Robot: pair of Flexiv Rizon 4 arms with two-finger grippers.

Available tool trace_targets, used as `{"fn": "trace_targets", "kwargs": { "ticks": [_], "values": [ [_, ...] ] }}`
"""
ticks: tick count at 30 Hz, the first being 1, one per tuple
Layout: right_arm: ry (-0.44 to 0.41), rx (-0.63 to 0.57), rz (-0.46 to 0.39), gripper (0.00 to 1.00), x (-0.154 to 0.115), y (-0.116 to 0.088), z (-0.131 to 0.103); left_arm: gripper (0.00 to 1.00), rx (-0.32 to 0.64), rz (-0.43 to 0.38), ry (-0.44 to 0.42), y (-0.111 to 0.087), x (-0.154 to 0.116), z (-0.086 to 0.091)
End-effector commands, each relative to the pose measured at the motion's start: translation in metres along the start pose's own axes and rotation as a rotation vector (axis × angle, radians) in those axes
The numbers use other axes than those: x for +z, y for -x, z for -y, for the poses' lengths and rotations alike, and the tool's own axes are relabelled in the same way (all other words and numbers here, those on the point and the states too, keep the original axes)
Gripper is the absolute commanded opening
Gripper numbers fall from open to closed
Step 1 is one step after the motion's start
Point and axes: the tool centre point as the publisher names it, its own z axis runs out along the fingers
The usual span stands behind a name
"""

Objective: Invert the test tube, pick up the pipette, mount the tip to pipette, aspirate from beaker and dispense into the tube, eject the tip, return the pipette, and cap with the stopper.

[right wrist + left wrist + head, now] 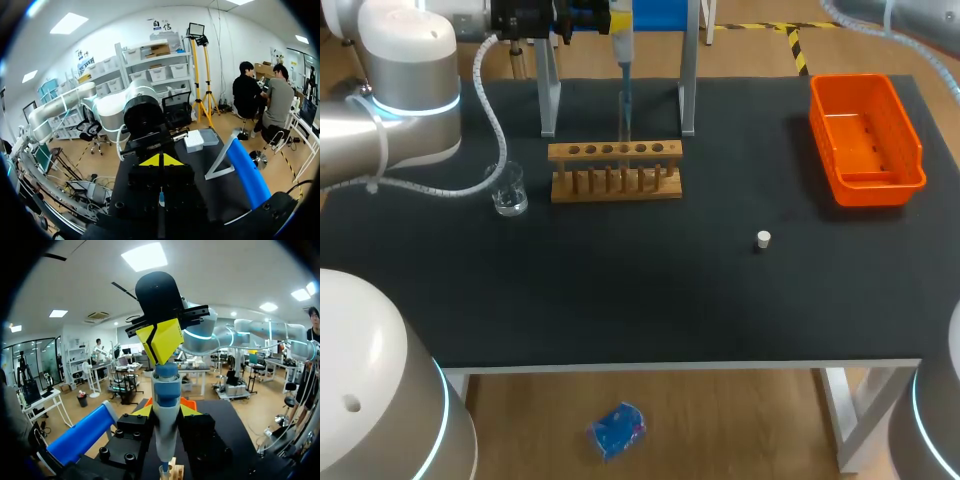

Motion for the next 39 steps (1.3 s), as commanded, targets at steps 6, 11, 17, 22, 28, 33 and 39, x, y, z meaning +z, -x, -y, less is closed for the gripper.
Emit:
{"fn": "trace_targets", "kwargs": {
  "ticks": [6, 11, 17, 22, 28, 33, 39],
  "values": [
    [0.019, -0.007, 0.008, 0.0, -0.003, -0.004, -0.001, 0.0, 0.0, 0.005, -0.001, 0.001, -0.001, 0.007],
    [0.033, -0.014, 0.01, 0.0, -0.008, -0.005, -0.006, 0.0, 0.0, 0.005, -0.001, 0.001, -0.001, 0.007],
    [0.05, -0.027, 0.017, 0.0, -0.015, -0.008, -0.014, 0.0, 0.0, 0.005, -0.001, 0.001, -0.001, 0.007],
    [0.067, -0.04, 0.021, 0.0, -0.022, -0.011, -0.022, 0.0, 0.0, 0.005, -0.001, 0.001, -0.001, 0.007],
    [0.072, -0.06, 0.028, 0.0, -0.033, -0.014, -0.025, 0.0, 0.0, 0.005, -0.001, 0.001, -0.001, 0.007],
    [0.063, -0.07, 0.044, 0.09, -0.049, -0.013, -0.02, 0.0, 0.0, 0.005, -0.001, 0.001, -0.001, 0.007],
    [0.062, -0.075, 0.081, 1.0, -0.071, -0.012, -0.015, 0.0, 0.0, 0.005, -0.001, 0.001, -0.001, 0.007]
  ]
}}
